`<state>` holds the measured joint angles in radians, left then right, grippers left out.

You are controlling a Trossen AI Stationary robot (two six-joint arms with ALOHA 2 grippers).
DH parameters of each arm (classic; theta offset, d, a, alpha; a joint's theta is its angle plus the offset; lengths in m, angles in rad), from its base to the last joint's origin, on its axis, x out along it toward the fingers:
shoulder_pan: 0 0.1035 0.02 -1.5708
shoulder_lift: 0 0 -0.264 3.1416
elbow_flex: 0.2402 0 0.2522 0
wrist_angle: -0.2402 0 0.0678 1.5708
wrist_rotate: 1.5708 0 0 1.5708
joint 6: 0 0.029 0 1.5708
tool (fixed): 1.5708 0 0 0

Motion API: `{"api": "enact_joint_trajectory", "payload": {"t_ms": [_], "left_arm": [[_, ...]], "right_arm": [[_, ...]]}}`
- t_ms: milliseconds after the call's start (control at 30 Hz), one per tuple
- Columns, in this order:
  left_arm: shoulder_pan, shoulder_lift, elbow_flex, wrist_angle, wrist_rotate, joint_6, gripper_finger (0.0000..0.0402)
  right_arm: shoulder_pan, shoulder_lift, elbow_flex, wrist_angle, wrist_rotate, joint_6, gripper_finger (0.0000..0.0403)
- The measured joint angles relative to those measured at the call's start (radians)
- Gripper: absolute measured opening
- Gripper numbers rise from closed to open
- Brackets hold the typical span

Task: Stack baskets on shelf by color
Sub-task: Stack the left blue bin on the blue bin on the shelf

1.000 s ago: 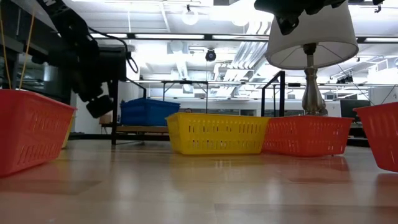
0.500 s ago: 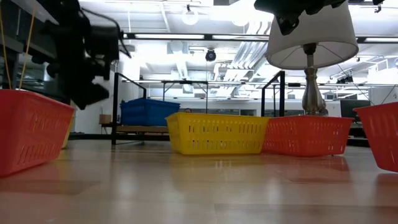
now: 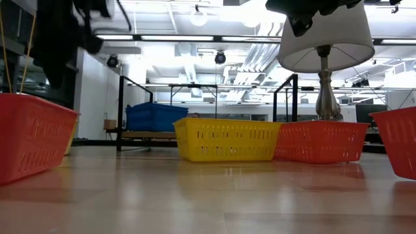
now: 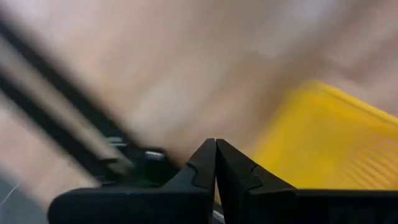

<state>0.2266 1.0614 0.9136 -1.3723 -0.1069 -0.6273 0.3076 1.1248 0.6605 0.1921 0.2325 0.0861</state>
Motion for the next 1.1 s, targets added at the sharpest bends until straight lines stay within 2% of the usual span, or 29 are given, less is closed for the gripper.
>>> {"api": "enact_joint_trajectory", "payload": {"t_ms": [67, 133, 233, 333, 433, 533, 633, 800, 967, 1100], "left_arm": [[-0.083, -0.013, 0.052, 0.061, 0.02, -0.017, 0.0], [-0.158, -0.012, 0.115, 0.143, -0.014, -0.053, 0.0], [-0.234, 0.029, 0.233, 0.276, -0.127, -0.039, 0.0], [-0.247, 0.128, 0.372, 0.289, -0.267, 0.057, 0.0], [-0.195, 0.253, 0.516, 0.249, -0.352, 0.147, 0.0], [-0.109, 0.396, 0.638, 0.197, -0.359, 0.237, 0.0], [-0.011, 0.532, 0.713, 0.128, -0.38, 0.262, 0.0], [0.115, 0.706, 0.721, 0.116, -0.393, 0.261, 0.0], [0.172, 0.83, 0.722, 0.154, -0.396, 0.241, 0.0], [0.187, 0.882, 0.722, 0.188, -0.403, 0.225, 0.0]], "right_arm": [[0.0, 0.0, 0.0, 0.0, 0.0, -0.005, 0.0], [0.0, 0.0, 0.0, 0.0, 0.0, -0.015, 0.0], [0.0, 0.0, 0.0, 0.0, 0.0, -0.016, 0.0], [0.0, 0.0, 0.0, 0.001, 0.0, -0.015, 0.0], [0.0, 0.0, 0.0, 0.001, 0.0, -0.012, 0.0], [0.0, 0.0, 0.0, 0.007, 0.0, 0.011, 0.0], [0.0, 0.0, 0.0, 0.007, 0.0, 0.032, 0.0], [0.0, 0.0, 0.0, 0.007, 0.0, 0.046, 0.0], [0.0, 0.0, 0.0, 0.007, 0.0, 0.045, 0.0], [0.0, 0.0, 0.0, 0.002, 0.0, 0.045, 0.0]]}}
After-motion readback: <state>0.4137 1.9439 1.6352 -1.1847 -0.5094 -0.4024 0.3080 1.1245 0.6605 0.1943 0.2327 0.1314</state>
